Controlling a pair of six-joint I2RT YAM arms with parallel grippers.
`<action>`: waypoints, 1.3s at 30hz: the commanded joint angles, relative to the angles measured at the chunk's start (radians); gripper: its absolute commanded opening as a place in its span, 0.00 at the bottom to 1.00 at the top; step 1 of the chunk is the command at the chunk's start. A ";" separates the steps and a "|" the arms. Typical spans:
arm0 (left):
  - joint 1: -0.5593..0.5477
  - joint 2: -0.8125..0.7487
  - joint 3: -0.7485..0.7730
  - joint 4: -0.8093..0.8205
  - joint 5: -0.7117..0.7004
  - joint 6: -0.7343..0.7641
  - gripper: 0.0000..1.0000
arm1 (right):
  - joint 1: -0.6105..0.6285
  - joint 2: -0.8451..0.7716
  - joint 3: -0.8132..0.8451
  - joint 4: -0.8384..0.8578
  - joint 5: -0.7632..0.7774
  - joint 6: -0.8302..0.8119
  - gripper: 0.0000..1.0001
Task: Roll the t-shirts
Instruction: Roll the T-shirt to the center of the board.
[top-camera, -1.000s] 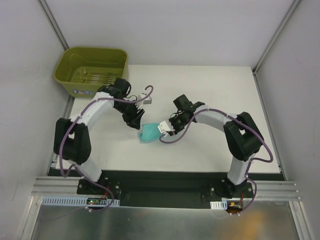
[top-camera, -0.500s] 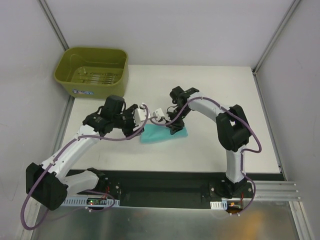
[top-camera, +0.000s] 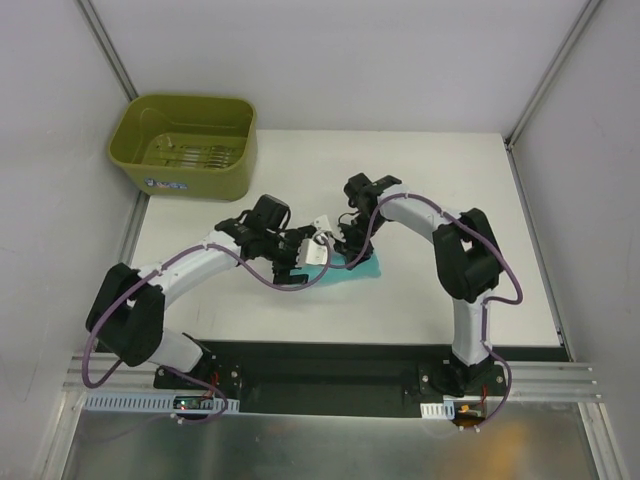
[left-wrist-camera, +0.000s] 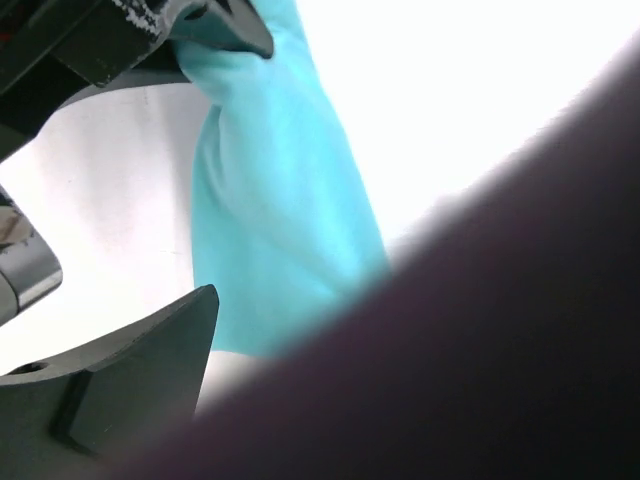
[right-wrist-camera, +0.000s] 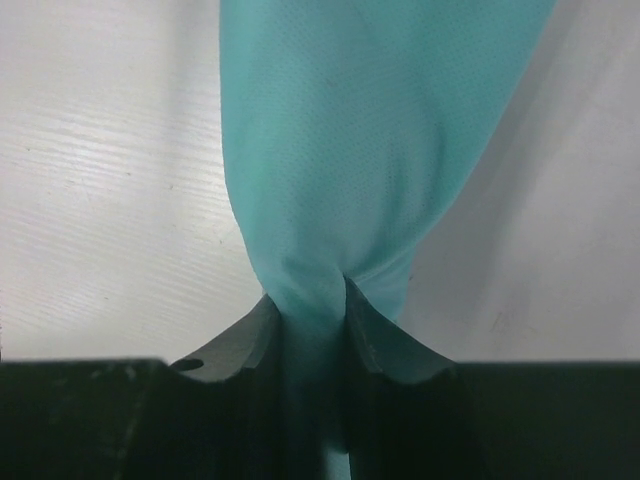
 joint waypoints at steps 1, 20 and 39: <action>-0.013 0.110 0.048 0.020 0.006 0.079 0.82 | 0.008 -0.039 -0.020 0.011 -0.072 0.045 0.24; 0.021 -0.345 -0.329 0.359 -0.178 0.001 0.76 | 0.008 -0.052 -0.040 0.074 -0.060 0.122 0.23; -0.123 -0.265 -0.347 0.431 -0.248 0.091 0.85 | 0.008 -0.032 -0.018 0.076 -0.056 0.183 0.22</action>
